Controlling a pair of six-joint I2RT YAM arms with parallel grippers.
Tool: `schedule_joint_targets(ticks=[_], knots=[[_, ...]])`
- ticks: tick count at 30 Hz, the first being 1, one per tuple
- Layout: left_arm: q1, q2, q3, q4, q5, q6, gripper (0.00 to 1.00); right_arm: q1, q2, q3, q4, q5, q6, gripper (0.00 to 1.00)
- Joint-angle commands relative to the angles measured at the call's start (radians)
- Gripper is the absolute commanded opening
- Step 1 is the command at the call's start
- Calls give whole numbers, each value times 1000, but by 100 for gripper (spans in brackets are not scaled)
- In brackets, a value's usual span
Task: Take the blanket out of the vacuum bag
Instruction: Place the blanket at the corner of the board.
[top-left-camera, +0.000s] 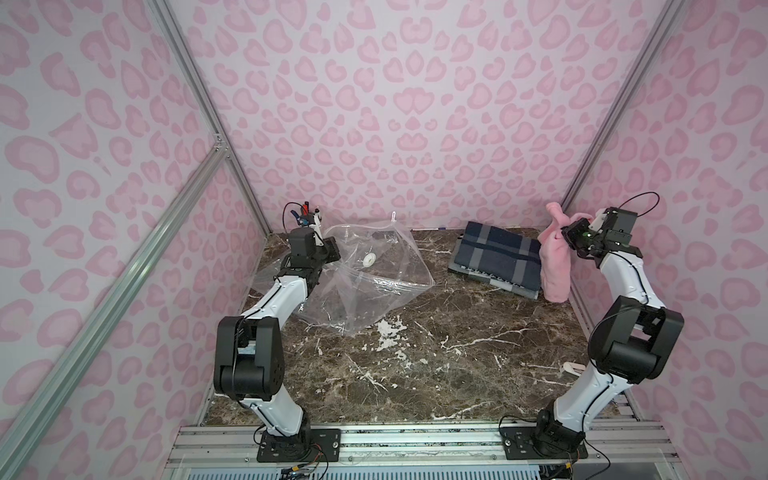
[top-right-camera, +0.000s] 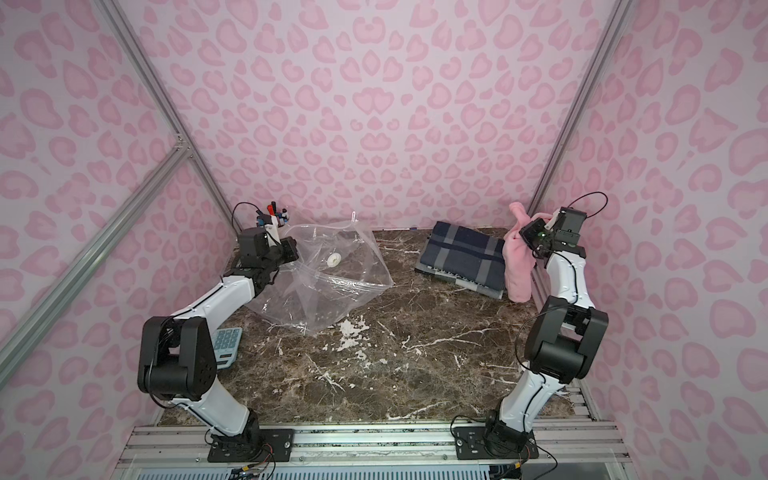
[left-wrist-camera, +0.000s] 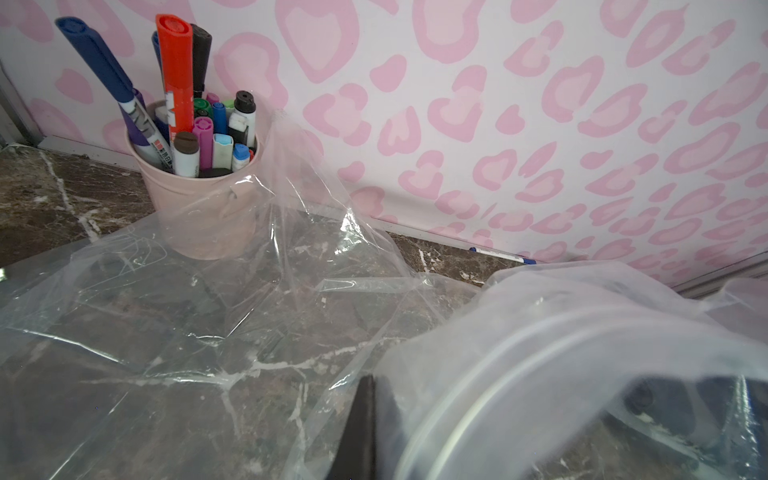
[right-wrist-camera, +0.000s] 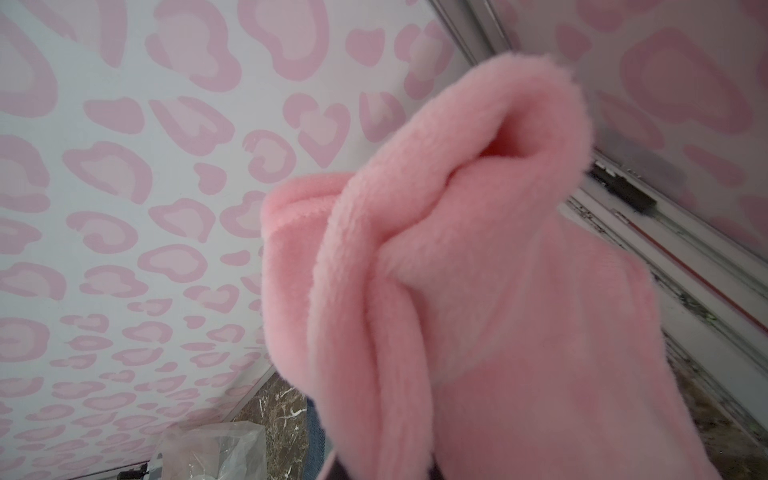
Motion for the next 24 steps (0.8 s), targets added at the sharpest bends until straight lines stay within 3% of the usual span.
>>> schedule_joint_targets(ticks=[1,24], knots=[[1,3,6,8,-1,12,4,24,8,26,36,15,11,0],[1,-25,-38,25,17,-2,4,201,112,166,-19,91,14,0]])
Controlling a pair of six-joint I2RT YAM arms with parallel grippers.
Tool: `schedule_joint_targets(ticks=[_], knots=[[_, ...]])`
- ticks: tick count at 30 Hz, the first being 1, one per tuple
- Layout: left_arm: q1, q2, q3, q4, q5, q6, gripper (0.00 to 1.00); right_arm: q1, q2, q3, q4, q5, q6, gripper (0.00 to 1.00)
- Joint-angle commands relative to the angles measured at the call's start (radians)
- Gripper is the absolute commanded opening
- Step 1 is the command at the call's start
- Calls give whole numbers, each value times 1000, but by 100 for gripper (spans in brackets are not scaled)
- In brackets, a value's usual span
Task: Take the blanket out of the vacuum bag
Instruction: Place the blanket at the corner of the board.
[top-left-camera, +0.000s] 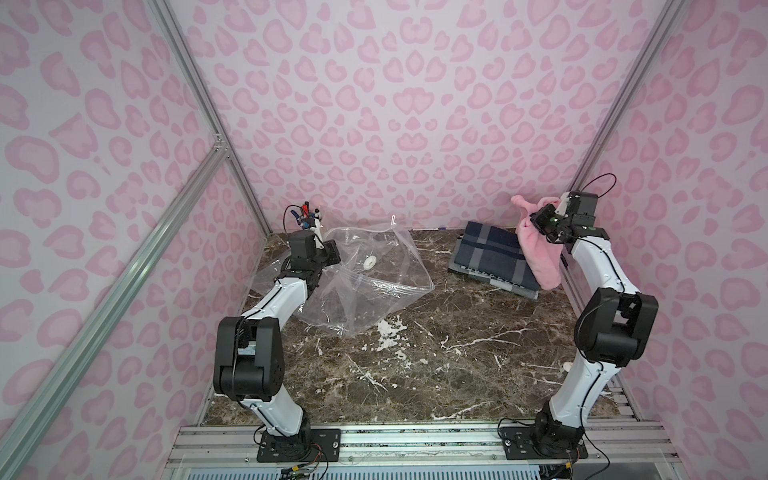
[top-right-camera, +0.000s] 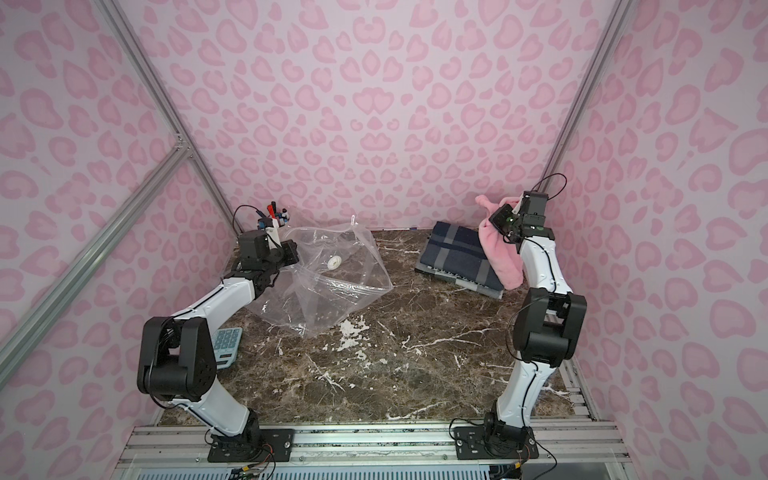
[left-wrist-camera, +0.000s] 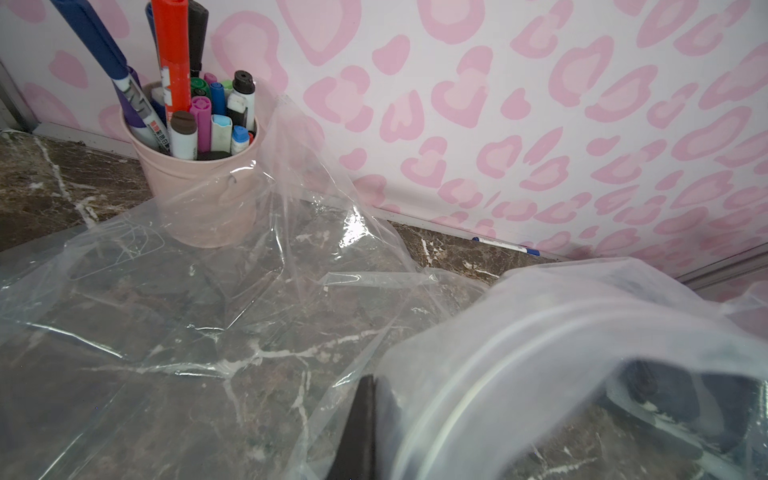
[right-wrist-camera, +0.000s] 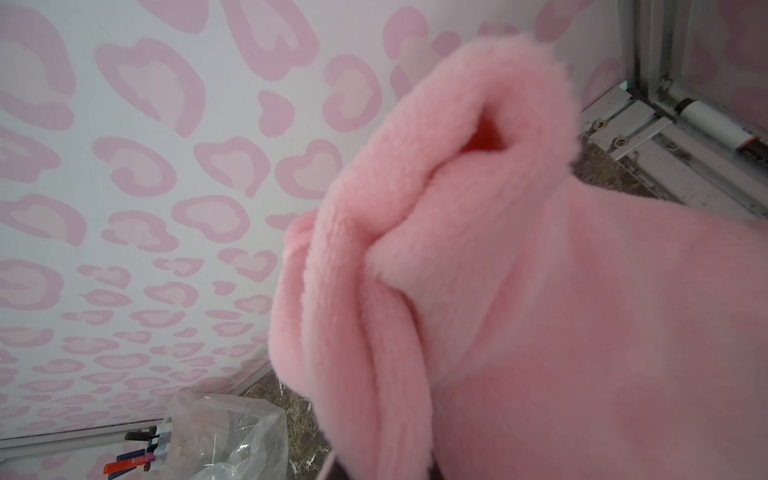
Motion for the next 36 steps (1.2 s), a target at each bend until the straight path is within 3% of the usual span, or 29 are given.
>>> schedule_joint_targets(ticks=[1,15,36], knots=[[0,-20,-11,20,10,-3,4,19,18,9,27,9,8,0],[-20,-84,-77,20,26,-11,4,136,148,74,56,41,56,0],[-21,-86,-92,25,31,-12,4,198,238,119,62,44,84,0]])
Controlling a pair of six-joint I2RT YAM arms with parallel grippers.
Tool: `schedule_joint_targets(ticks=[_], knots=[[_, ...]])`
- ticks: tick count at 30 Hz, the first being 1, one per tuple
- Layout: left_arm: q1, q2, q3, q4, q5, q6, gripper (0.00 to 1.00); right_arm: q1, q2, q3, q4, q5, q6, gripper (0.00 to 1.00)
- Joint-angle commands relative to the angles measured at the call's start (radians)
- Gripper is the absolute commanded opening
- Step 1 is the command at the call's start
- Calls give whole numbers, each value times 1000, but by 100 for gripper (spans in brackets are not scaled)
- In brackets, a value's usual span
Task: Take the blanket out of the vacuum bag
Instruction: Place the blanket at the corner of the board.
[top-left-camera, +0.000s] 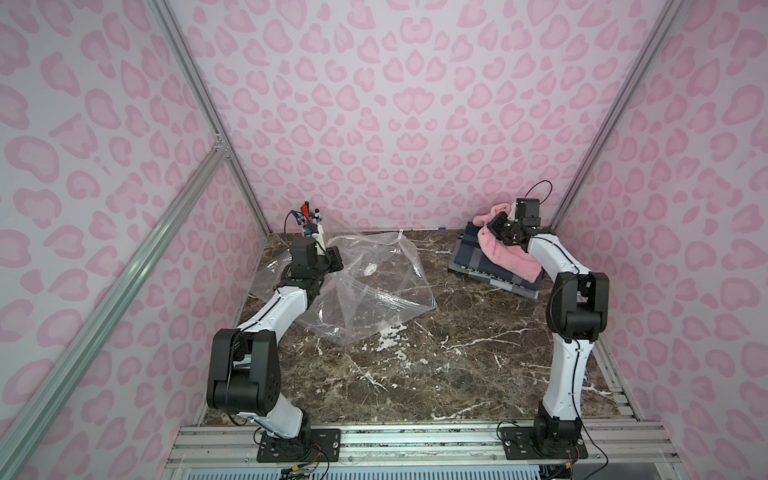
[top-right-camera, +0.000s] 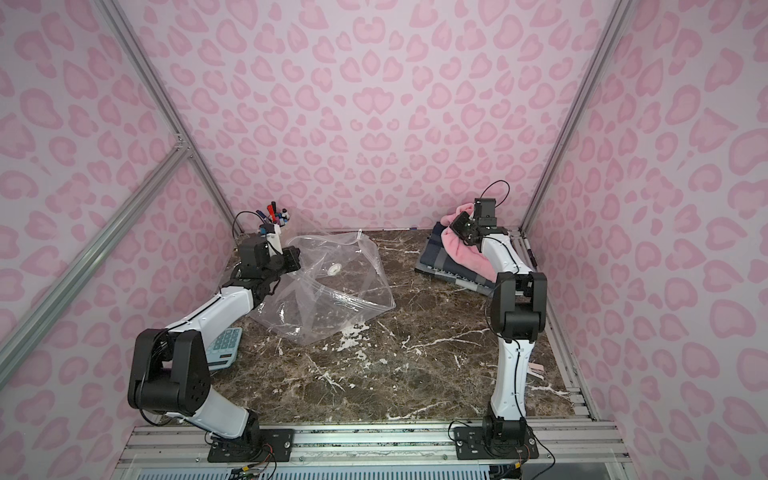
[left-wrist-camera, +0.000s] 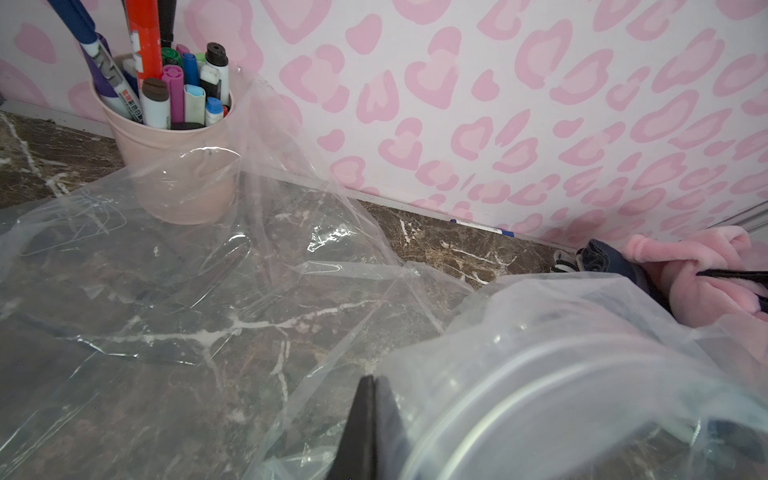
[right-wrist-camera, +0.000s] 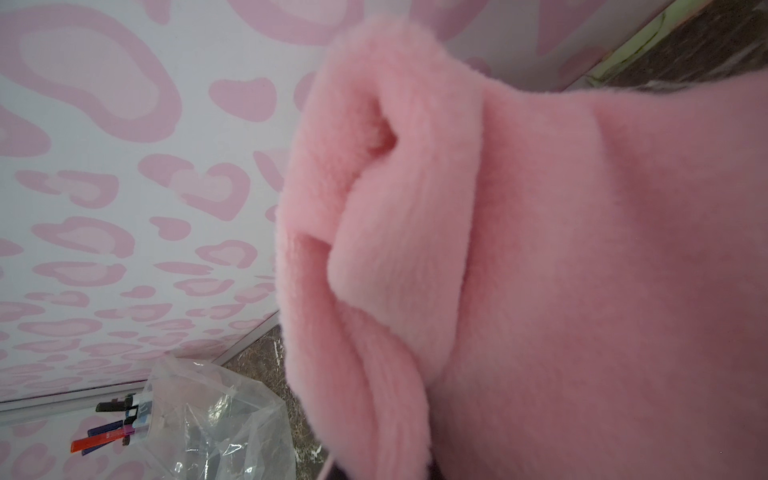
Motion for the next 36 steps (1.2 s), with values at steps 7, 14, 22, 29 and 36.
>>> schedule_joint_targets(ticks=[7,14,22,29,36], knots=[[0,-2,1,11,7,8,4,14,18,-22,64,-71,20,0],[-6,16,2,21,12,-2,4,56,11,-10,120,-213,43,63],[-30,44,19,27,10,-8,4,57,-35,-18,38,-208,-15,70],[-37,45,22,19,2,2,4,32,-71,-318,183,-210,43,70],[-37,53,38,11,1,6,4,4,-122,-289,171,-206,22,70]])
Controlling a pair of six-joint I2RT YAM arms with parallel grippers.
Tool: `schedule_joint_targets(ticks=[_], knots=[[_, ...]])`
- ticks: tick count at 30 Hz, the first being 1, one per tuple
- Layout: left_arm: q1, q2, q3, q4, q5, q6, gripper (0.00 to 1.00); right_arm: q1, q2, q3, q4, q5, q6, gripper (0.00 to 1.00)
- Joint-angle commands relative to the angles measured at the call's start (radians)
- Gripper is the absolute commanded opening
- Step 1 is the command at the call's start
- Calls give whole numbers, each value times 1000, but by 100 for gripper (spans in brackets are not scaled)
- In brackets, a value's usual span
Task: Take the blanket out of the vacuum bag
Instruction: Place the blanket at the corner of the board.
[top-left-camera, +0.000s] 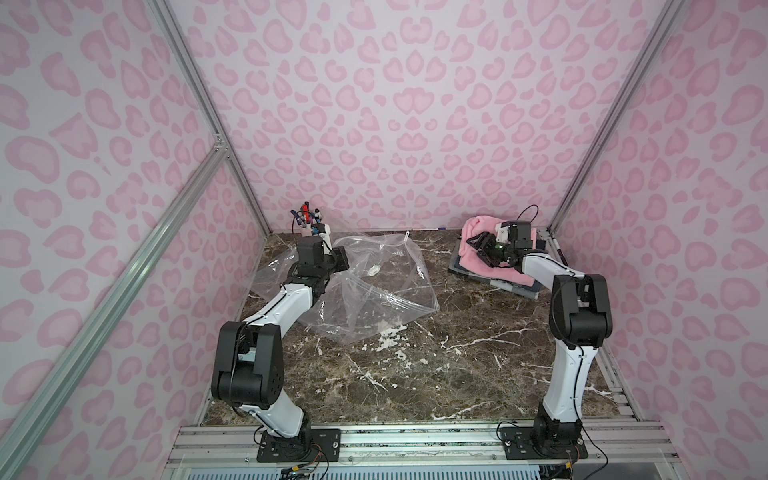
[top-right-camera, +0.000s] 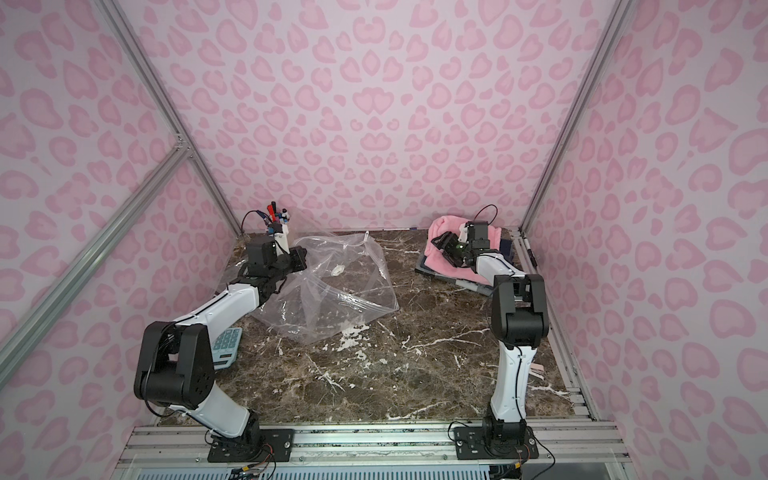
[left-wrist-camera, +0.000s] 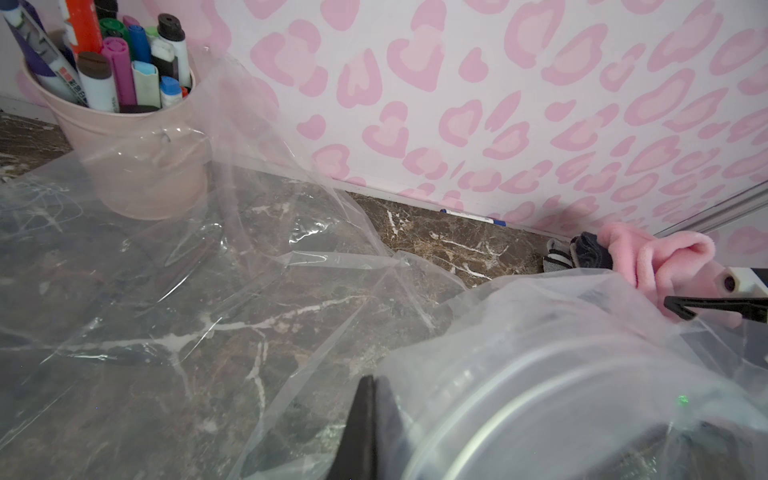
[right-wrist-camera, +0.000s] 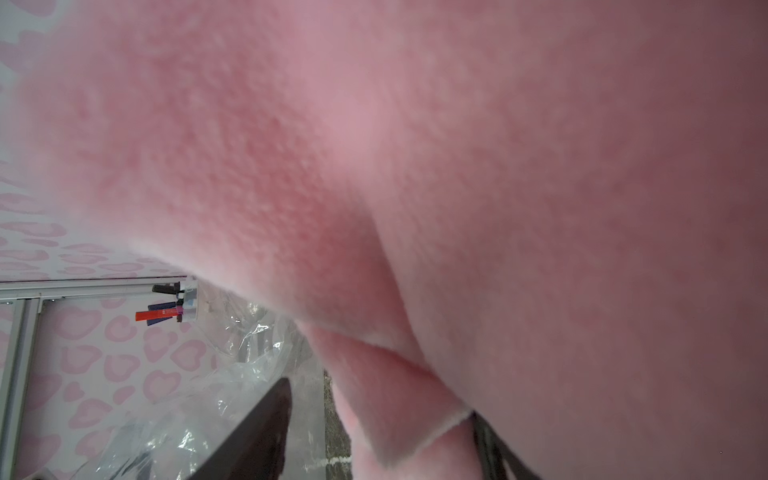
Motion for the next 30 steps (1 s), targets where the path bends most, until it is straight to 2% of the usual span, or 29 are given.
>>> schedule_joint_targets(ticks=[1,5,8,16,21,24,27,30], knots=[[-1,7,8,6,-2,7,4,-12,-26,88,-60,39,-34,70],[-6,13,-4,19,3,-3,4,-54,15,233,-121,11,-41,70],[-11,13,-7,18,3,-2,4,-96,52,274,-116,-12,-22,70],[-12,5,6,-2,-6,15,4,-194,76,150,-20,5,-21,65],[-12,6,8,1,-6,15,4,-209,6,96,-8,4,-72,65],[-13,0,10,12,13,13,4,-192,-116,46,28,28,-103,65],[-13,-9,7,28,30,12,4,-165,-218,36,-39,76,-147,66],[-13,-13,7,35,35,12,4,-147,-298,-66,-67,74,-131,67]])
